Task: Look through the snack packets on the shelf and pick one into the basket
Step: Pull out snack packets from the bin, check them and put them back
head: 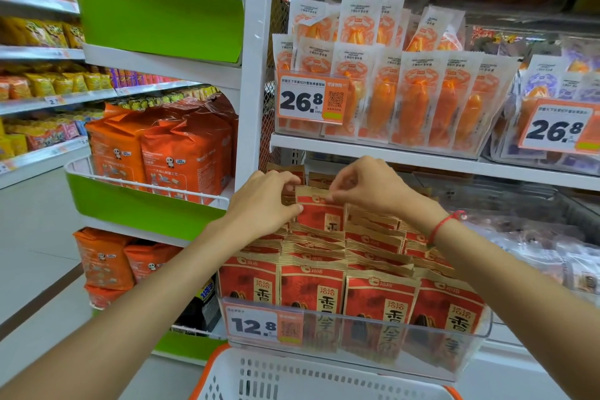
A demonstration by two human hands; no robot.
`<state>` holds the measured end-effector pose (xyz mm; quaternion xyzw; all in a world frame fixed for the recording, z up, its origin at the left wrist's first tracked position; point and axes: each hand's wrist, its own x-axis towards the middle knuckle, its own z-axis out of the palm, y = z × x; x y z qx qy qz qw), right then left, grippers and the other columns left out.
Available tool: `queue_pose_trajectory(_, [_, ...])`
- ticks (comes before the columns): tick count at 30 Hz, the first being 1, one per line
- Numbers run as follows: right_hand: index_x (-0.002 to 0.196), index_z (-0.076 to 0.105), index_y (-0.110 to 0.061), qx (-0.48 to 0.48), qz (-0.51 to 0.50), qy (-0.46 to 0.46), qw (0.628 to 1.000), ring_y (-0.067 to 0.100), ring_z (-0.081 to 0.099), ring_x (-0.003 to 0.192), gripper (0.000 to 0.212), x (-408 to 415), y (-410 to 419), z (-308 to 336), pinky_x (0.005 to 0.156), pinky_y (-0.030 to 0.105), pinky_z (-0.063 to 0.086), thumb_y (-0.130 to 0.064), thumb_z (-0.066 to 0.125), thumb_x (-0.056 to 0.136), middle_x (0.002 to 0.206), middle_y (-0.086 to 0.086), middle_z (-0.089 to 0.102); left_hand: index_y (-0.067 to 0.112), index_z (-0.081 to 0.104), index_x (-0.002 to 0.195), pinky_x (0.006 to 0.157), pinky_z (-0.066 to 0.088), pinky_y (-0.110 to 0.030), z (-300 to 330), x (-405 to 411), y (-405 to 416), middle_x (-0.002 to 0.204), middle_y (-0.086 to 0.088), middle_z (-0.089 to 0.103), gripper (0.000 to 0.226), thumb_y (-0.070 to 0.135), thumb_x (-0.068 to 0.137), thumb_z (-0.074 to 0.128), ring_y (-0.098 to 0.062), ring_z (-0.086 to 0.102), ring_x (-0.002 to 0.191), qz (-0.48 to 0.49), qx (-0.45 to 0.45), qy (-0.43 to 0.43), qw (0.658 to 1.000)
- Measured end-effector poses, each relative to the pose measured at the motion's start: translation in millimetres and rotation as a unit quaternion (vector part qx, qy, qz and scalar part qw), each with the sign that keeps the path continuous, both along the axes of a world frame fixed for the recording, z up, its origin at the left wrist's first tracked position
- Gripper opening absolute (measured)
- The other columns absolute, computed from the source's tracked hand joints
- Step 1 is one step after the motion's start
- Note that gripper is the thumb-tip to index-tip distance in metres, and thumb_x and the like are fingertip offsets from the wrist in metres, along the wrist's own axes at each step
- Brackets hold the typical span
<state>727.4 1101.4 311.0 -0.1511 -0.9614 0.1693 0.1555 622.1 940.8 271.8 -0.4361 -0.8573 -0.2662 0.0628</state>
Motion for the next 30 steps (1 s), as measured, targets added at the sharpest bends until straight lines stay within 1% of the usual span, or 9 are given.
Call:
queue_pose_trajectory(3, [0.077, 0.073, -0.019, -0.069, 0.051, 0.059, 0.995, 0.009, 0.063, 0.07, 0.01, 4, -3, 5, 0.066, 0.026, 0.052, -0.027, 0.075, 0.083, 0.078, 0.001, 0.073, 0.026, 0.056, 0.128, 0.097, 0.046, -0.044, -3, -8, 3, 0.126, 0.006, 0.06, 0.046, 0.043, 0.086, 0.068, -0.018, 0.049, 0.122, 0.004, 0.018, -0.058, 0.998])
queue_pose_trajectory(7, [0.082, 0.075, -0.018, -0.076, 0.042, 0.045, 0.995, 0.014, 0.068, 0.075, 0.016, 9, 0, -3, 0.074, 0.033, 0.056, -0.034, 0.077, 0.081, 0.079, 0.0, 0.074, 0.033, 0.061, 0.095, 0.092, 0.046, -0.038, -8, -10, 4, 0.118, 0.006, 0.065, 0.01, 0.039, 0.09, 0.065, -0.017, 0.053, 0.116, 0.009, 0.066, -0.052, 0.996])
queue_pose_trajectory(11, [0.087, 0.076, -0.012, -0.048, -0.005, -0.045, 0.998, 0.017, 0.07, 0.077, 0.027, 15, 4, -17, 0.077, 0.039, 0.057, -0.037, 0.078, 0.078, 0.083, 0.002, 0.075, 0.029, 0.064, 0.103, 0.086, 0.043, -0.032, -11, -3, 1, 0.116, 0.009, 0.065, 0.014, 0.038, 0.092, 0.063, -0.015, 0.052, 0.115, 0.008, 0.102, -0.04, 0.994])
queue_pose_trajectory(15, [0.093, 0.077, -0.021, -0.057, 0.01, 0.069, 0.996, 0.011, 0.069, 0.081, 0.013, 24, -1, -15, 0.081, 0.04, 0.056, -0.031, 0.074, 0.084, 0.087, -0.004, 0.075, 0.029, 0.06, 0.115, 0.095, 0.047, -0.037, -3, 2, -3, 0.113, 0.014, 0.064, 0.026, 0.037, 0.091, 0.064, -0.01, 0.058, 0.11, -0.025, 0.167, -0.101, 0.98])
queue_pose_trajectory(17, [0.097, 0.077, -0.022, -0.056, 0.023, 0.12, 0.991, 0.01, 0.069, 0.085, 0.013, 28, -5, -10, 0.082, 0.041, 0.056, -0.028, 0.072, 0.087, 0.09, -0.006, 0.076, 0.029, 0.052, 0.129, 0.1, 0.045, -0.038, 2, 7, -6, 0.12, 0.015, 0.061, 0.044, 0.04, 0.089, 0.066, -0.008, 0.056, 0.115, -0.035, 0.157, -0.133, 0.978])
queue_pose_trajectory(19, [0.098, 0.076, -0.022, -0.038, 0.034, 0.171, 0.984, 0.009, 0.068, 0.089, 0.012, 33, -12, -5, 0.081, 0.041, 0.055, -0.027, 0.07, 0.088, 0.092, -0.008, 0.075, 0.03, 0.05, 0.131, 0.101, 0.045, -0.039, 3, 14, -6, 0.126, 0.013, 0.061, 0.046, 0.041, 0.089, 0.066, -0.01, 0.056, 0.118, -0.041, 0.138, -0.128, 0.981])
queue_pose_trajectory(23, [0.1, 0.075, -0.021, -0.022, 0.055, 0.267, 0.962, 0.003, 0.063, 0.094, 0.012, 47, -31, 7, 0.084, 0.031, 0.052, -0.022, 0.068, 0.09, 0.095, -0.015, 0.072, 0.034, 0.059, 0.119, 0.094, 0.047, -0.033, 13, 27, -11, 0.111, 0.017, 0.067, 0.031, 0.034, 0.089, 0.068, -0.008, 0.061, 0.109, -0.038, 0.193, -0.127, 0.972])
queue_pose_trajectory(27, [0.104, 0.072, -0.026, -0.022, 0.052, 0.307, 0.95, 0.01, 0.057, 0.106, 0.014, 66, -44, 11, 0.089, 0.029, 0.043, -0.027, 0.067, 0.091, 0.106, -0.014, 0.071, 0.037, 0.066, 0.104, 0.102, 0.046, -0.045, 28, 37, -27, 0.102, 0.021, 0.071, 0.022, 0.031, 0.085, 0.074, -0.004, 0.064, 0.104, -0.069, 0.27, -0.152, 0.948])
queue_pose_trajectory(30, [0.117, 0.066, -0.026, -0.073, 0.068, 0.32, 0.942, 0.007, 0.055, 0.114, 0.026, 80, -54, 8, 0.097, 0.027, 0.042, -0.028, 0.066, 0.092, 0.115, -0.014, 0.067, 0.036, 0.067, 0.103, 0.098, 0.048, -0.042, 35, 54, -42, 0.102, 0.022, 0.07, 0.019, 0.031, 0.085, 0.072, -0.001, 0.063, 0.103, -0.08, 0.295, -0.142, 0.942])
